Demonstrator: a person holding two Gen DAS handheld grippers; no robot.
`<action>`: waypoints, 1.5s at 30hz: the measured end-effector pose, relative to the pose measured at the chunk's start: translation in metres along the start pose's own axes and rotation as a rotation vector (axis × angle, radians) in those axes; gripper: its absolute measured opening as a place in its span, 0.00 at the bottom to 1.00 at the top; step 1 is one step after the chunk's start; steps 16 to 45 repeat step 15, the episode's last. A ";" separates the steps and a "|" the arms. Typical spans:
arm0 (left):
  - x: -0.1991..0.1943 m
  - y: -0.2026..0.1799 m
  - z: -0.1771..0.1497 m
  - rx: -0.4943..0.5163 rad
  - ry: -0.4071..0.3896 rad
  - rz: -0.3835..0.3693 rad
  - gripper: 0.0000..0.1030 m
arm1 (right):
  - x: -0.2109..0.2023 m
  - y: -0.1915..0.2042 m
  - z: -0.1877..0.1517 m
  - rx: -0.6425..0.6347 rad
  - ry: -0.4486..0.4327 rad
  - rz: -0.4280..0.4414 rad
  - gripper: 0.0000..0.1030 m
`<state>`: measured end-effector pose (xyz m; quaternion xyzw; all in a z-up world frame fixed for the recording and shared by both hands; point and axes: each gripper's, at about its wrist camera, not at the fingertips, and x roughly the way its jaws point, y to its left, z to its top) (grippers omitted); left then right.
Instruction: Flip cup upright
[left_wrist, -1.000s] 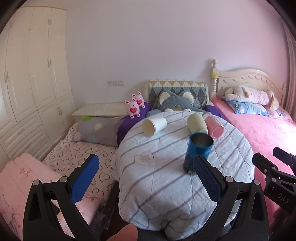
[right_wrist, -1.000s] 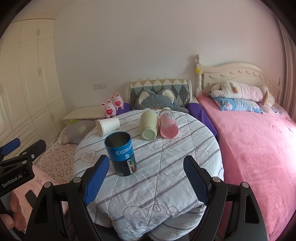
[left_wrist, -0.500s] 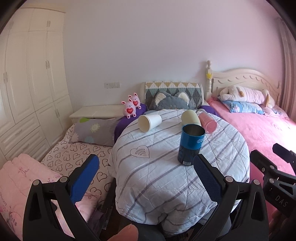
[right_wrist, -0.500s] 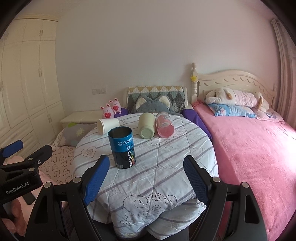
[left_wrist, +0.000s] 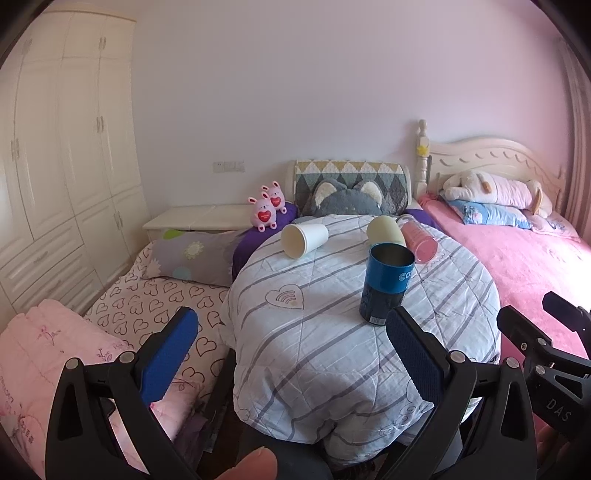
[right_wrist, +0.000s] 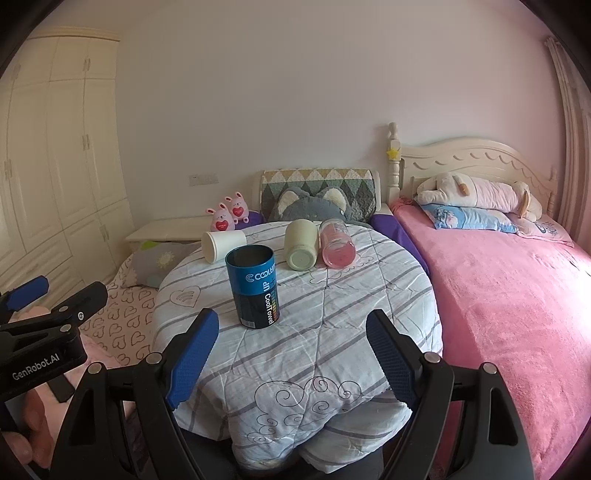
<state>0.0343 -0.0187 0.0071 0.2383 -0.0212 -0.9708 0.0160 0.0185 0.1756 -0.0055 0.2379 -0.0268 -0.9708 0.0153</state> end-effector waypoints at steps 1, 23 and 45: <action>0.001 -0.001 0.000 0.004 0.003 0.003 1.00 | 0.001 0.000 -0.001 0.001 0.003 0.001 0.81; 0.003 -0.014 -0.004 0.038 0.019 -0.034 1.00 | 0.002 -0.003 -0.003 0.008 0.023 0.002 0.81; 0.003 -0.014 -0.004 0.038 0.019 -0.034 1.00 | 0.002 -0.003 -0.003 0.008 0.023 0.002 0.81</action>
